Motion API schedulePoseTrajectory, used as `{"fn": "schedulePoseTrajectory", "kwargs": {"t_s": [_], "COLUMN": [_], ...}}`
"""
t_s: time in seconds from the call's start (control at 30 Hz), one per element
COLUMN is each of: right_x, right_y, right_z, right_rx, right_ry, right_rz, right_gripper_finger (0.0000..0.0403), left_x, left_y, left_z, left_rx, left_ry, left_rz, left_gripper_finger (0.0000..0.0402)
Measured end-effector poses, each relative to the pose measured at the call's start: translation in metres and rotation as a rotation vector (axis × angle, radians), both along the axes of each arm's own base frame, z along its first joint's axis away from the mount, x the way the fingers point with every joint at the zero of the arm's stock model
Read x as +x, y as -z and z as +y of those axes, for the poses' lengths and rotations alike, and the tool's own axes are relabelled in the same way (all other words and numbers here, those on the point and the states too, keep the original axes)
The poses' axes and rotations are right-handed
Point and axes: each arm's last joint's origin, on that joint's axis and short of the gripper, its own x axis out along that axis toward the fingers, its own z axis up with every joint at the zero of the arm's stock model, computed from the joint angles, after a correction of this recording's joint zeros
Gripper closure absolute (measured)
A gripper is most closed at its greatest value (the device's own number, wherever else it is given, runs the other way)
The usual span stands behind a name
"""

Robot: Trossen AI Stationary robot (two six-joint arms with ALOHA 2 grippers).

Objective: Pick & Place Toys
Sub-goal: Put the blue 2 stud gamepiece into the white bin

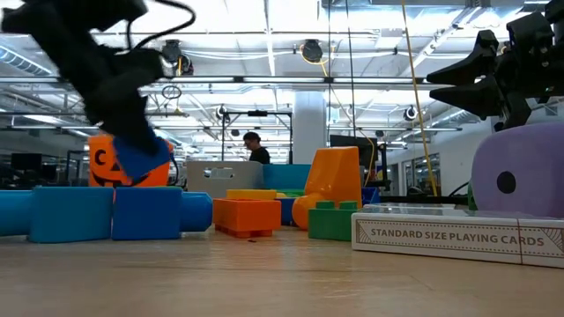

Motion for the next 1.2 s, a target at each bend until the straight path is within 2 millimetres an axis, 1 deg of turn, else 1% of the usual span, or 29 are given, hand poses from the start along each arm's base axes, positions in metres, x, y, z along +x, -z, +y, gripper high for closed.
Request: {"fn": "schedulePoseTrajectory", "kwargs": {"t_s": [0.17, 0.3, 0.4, 0.5, 0.63, 0.77, 0.93, 1.03, 1.2], "right_x": [0.000, 0.000, 0.000, 0.000, 0.000, 0.000, 0.000, 0.000, 0.000], "right_y": [0.000, 0.000, 0.000, 0.000, 0.000, 0.000, 0.000, 0.000, 0.000], "right_z": [0.000, 0.000, 0.000, 0.000, 0.000, 0.000, 0.000, 0.000, 0.000], "right_rx": [0.000, 0.000, 0.000, 0.000, 0.000, 0.000, 0.000, 0.000, 0.000], "right_ry": [0.000, 0.000, 0.000, 0.000, 0.000, 0.000, 0.000, 0.000, 0.000], "right_rz": [0.000, 0.000, 0.000, 0.000, 0.000, 0.000, 0.000, 0.000, 0.000], "right_gripper_finger": [0.0234, 0.0234, 0.0234, 0.0234, 0.0234, 0.0234, 0.0234, 0.0234, 0.0234], "left_x": [0.019, 0.032, 0.034, 0.032, 0.033, 0.042, 0.065, 0.078, 0.097], "left_y": [-0.028, -0.044, -0.054, -0.059, -0.053, -0.041, -0.038, -0.028, -0.006], "left_z": [0.027, 0.057, 0.084, 0.109, 0.135, 0.159, 0.193, 0.211, 0.233], "left_rx": [0.153, 0.260, 0.312, 0.314, 0.323, 0.308, 0.253, 0.218, 0.188], "left_ry": [-0.062, -0.097, -0.164, -0.214, -0.259, -0.270, -0.282, -0.314, -0.365], "left_rz": [-0.106, -0.221, -0.298, -0.353, -0.362, -0.370, -0.328, -0.298, -0.300], "left_gripper_finger": [0.0258, 0.0248, 0.0253, 0.0258, 0.0254, 0.0247, 0.0259, 0.0258, 0.0241]}}
